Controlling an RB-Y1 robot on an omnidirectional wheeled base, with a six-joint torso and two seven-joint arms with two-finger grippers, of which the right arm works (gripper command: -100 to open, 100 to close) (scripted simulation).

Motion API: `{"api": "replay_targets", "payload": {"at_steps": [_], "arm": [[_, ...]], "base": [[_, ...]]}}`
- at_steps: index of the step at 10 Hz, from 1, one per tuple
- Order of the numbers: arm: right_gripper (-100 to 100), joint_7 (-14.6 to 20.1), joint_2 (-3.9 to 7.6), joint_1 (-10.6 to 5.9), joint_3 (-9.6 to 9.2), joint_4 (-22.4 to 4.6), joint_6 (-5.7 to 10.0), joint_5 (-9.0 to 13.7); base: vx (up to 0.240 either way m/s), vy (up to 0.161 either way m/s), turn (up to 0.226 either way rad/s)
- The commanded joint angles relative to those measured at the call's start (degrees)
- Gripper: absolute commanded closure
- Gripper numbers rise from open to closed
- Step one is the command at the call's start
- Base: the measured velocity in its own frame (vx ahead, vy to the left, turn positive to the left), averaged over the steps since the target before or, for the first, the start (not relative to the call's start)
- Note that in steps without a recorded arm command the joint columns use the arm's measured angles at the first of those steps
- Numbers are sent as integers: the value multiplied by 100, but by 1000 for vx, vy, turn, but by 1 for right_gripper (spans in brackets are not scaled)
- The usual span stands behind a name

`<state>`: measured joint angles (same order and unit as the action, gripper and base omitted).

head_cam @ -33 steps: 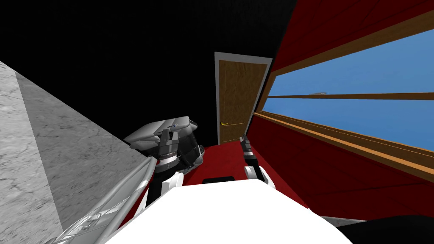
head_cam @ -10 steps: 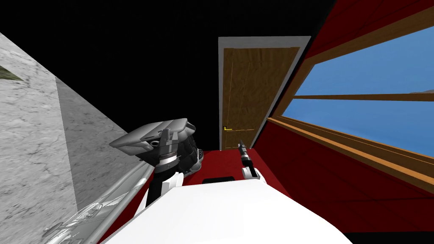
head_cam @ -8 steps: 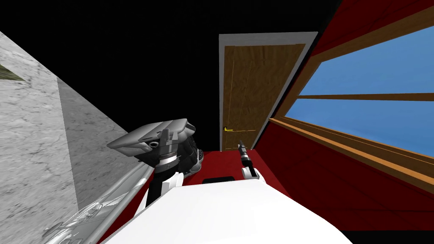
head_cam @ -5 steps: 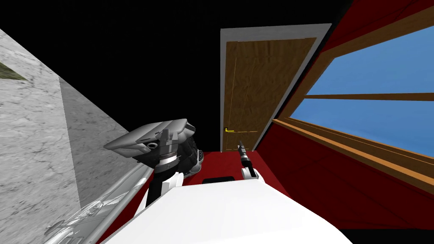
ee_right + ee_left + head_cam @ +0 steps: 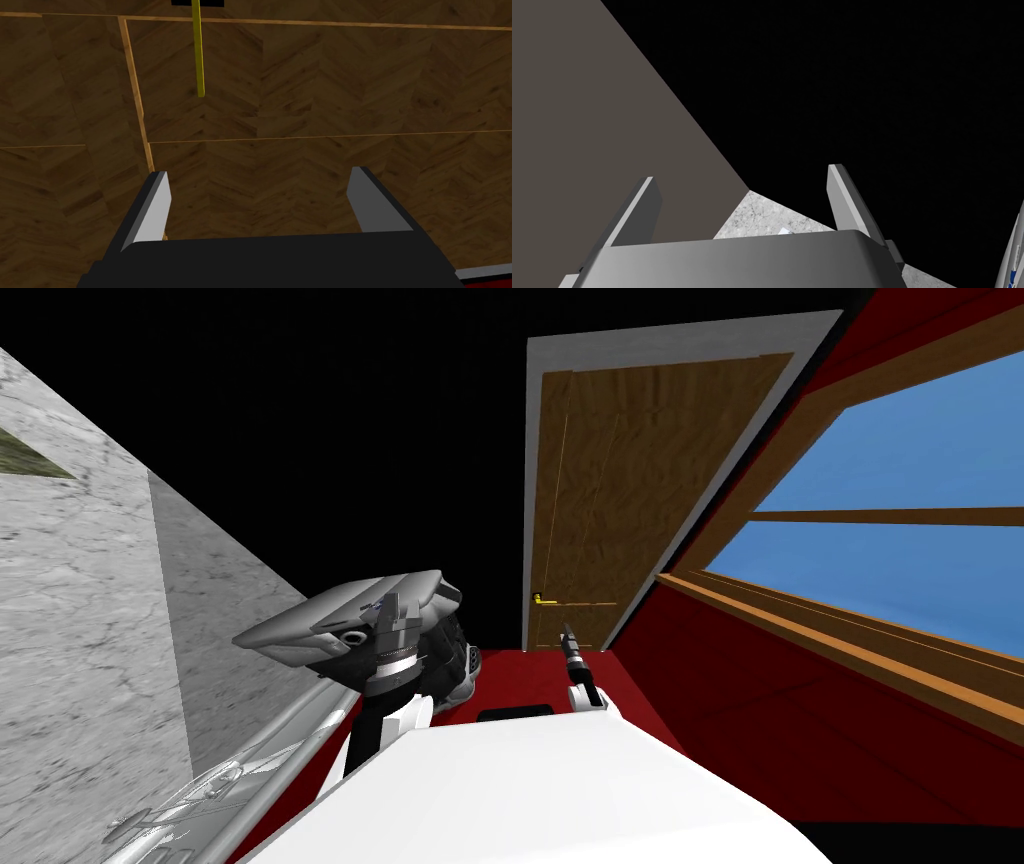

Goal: Pull the door open

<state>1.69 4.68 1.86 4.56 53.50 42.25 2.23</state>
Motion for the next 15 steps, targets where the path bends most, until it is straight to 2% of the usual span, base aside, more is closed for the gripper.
{"api": "replay_targets", "payload": {"at_steps": [1,5,6,7,12,15], "arm": [[-100,-11,-19,-69,14,-172,28,15],[-100,-31,-78,-286,61,-736,94,72],[-100,-33,-87,-309,66,-796,101,79],[-100,-28,-78,-277,60,-716,77,73],[-100,-28,23,-311,114,-785,106,94],[-100,-26,108,-379,234,-938,155,156]], "base": [[108,-3,56],[165,7,84],[158,28,39],[73,14,4],[-170,-60,44],[-78,-17,146]]}}
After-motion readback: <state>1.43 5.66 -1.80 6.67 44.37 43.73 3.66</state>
